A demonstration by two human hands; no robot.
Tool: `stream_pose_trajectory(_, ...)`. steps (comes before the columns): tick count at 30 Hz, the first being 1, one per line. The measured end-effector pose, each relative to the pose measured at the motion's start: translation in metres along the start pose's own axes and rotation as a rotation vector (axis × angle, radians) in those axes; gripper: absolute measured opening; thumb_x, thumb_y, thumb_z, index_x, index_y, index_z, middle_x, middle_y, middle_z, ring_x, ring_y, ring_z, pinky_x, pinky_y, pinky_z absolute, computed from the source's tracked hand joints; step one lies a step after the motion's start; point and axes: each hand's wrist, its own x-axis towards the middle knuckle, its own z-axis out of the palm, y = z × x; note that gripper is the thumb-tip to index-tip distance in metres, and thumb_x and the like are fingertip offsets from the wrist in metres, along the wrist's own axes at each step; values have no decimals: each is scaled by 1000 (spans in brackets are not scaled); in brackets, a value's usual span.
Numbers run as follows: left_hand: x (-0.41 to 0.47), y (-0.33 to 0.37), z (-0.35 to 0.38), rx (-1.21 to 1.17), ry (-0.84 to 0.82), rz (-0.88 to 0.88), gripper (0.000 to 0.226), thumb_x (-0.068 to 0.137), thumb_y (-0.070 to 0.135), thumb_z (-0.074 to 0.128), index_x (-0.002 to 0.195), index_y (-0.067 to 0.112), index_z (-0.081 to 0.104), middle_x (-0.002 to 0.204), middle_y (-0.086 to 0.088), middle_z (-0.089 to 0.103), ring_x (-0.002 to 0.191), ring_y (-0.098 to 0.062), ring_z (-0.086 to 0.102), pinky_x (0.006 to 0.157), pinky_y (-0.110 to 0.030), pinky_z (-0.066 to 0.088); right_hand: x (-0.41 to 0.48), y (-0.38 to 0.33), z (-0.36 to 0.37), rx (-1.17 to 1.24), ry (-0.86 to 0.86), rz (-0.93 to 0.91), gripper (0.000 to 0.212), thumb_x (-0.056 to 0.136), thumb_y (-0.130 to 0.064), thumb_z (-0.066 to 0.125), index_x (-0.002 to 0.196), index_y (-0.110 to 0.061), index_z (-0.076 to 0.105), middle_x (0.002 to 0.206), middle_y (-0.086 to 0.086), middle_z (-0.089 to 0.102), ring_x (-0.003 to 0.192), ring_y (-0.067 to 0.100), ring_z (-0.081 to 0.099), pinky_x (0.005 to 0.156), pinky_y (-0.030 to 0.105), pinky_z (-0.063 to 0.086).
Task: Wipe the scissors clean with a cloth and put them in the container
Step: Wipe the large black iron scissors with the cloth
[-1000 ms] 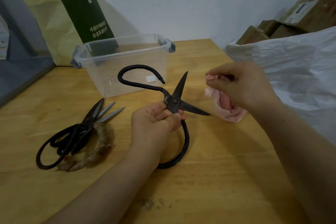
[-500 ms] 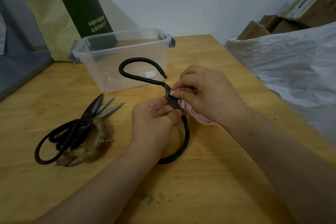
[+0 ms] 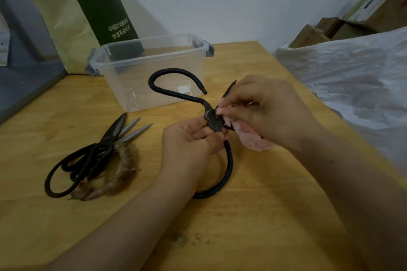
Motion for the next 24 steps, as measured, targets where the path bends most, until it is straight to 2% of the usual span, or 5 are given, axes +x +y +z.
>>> stream_pose_trajectory(5, 0, 1, 1, 14, 6, -12, 26, 79, -14, 62, 89, 9, 70, 78, -10, 74, 70, -12, 70, 66, -20, 57, -2, 2, 8, -3, -170, 55, 6, 78, -22, 75, 83, -21, 76, 90, -14, 60, 89, 7, 59, 82, 25, 46)
stream_pose_trajectory(11, 0, 1, 1, -2, 2, -22, 26, 80, -12, 62, 93, 9, 70, 78, -6, 75, 74, -13, 71, 66, -20, 57, -2, 5, 2, -5, 10, 70, 9, 80, -27, 73, 82, -18, 75, 85, -7, 65, 82, 10, 60, 76, 34, 49)
stream_pose_trajectory(14, 0, 1, 0, 6, 5, -13, 27, 80, -13, 61, 88, 11, 70, 76, -9, 74, 73, -15, 71, 65, -20, 57, -4, -5, 12, 43, -92, 36, 7, 77, -24, 76, 84, -22, 77, 94, -14, 58, 91, 6, 57, 81, 30, 48)
stream_pose_trajectory(19, -1, 2, 0, 13, -13, -12, 27, 81, -13, 60, 89, 11, 70, 76, -7, 74, 74, -12, 71, 69, -20, 57, -1, 10, 5, 30, -42, 244, 5, 80, -21, 74, 74, -22, 73, 84, -10, 64, 85, 9, 60, 82, 35, 50)
stream_pose_trajectory(24, -2, 3, 0, -8, -13, -3, 27, 81, -13, 61, 93, 9, 69, 77, -7, 74, 72, -11, 71, 67, -19, 57, -2, 4, -12, 509, -4, 384, 10, 75, -28, 75, 74, -18, 76, 71, 1, 72, 67, 10, 67, 66, 25, 54)
